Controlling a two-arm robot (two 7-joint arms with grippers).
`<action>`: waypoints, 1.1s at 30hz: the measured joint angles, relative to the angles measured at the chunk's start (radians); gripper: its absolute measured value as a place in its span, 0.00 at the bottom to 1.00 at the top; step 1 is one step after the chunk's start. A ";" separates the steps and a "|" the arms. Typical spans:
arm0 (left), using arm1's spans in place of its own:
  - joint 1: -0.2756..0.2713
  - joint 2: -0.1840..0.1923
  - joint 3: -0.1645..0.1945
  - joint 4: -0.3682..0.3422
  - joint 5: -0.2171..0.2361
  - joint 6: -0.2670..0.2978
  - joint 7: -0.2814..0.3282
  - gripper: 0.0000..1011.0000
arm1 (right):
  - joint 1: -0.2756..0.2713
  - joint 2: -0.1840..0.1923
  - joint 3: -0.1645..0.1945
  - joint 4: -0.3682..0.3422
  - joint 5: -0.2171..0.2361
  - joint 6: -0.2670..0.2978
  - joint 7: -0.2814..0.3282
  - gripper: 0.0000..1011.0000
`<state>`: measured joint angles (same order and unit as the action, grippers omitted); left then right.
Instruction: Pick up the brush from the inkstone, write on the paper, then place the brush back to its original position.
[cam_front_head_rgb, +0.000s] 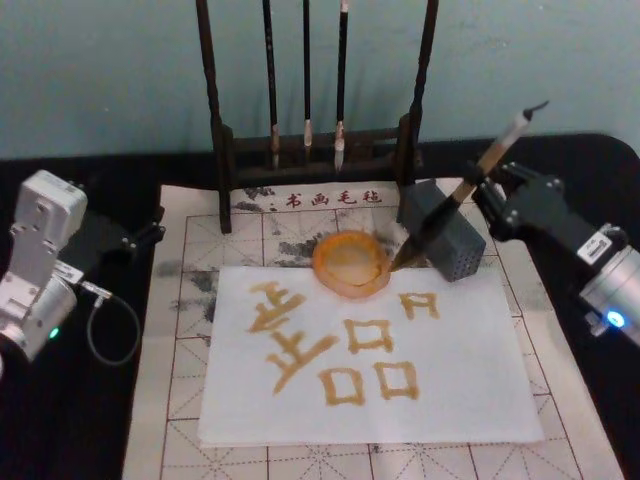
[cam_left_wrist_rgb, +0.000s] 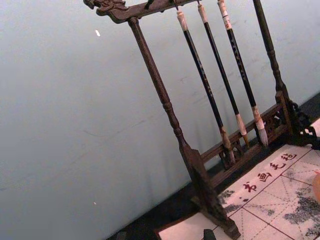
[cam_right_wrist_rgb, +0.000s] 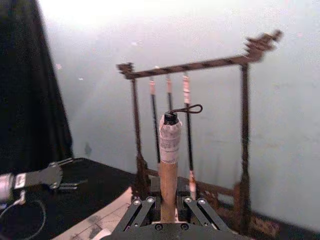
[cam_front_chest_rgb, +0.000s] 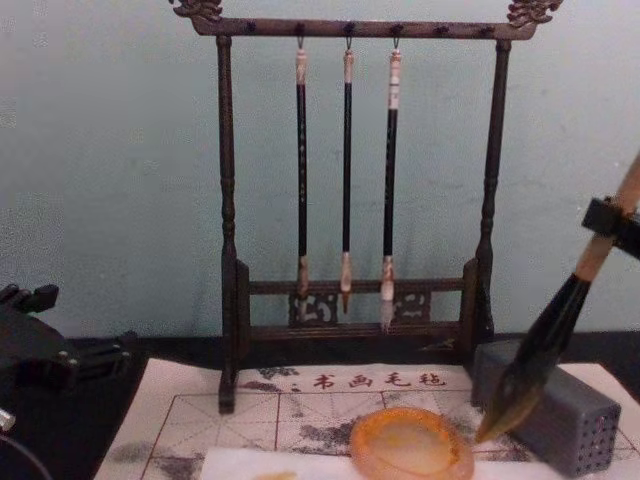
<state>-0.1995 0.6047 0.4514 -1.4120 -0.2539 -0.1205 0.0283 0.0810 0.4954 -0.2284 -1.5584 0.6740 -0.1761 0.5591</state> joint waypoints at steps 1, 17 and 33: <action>0.000 0.000 0.000 0.000 0.000 0.000 0.000 0.99 | -0.002 0.002 0.007 -0.014 0.019 0.045 -0.025 0.20; 0.000 0.000 0.000 0.000 0.000 0.000 0.000 0.99 | -0.076 0.051 0.045 -0.118 0.109 0.188 -0.149 0.20; 0.000 0.000 0.000 0.000 0.000 0.000 0.000 0.99 | -0.115 0.059 0.034 -0.123 0.031 0.133 -0.159 0.20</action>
<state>-0.1995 0.6047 0.4514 -1.4120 -0.2539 -0.1205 0.0283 -0.0339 0.5541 -0.1941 -1.6810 0.7049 -0.0432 0.3996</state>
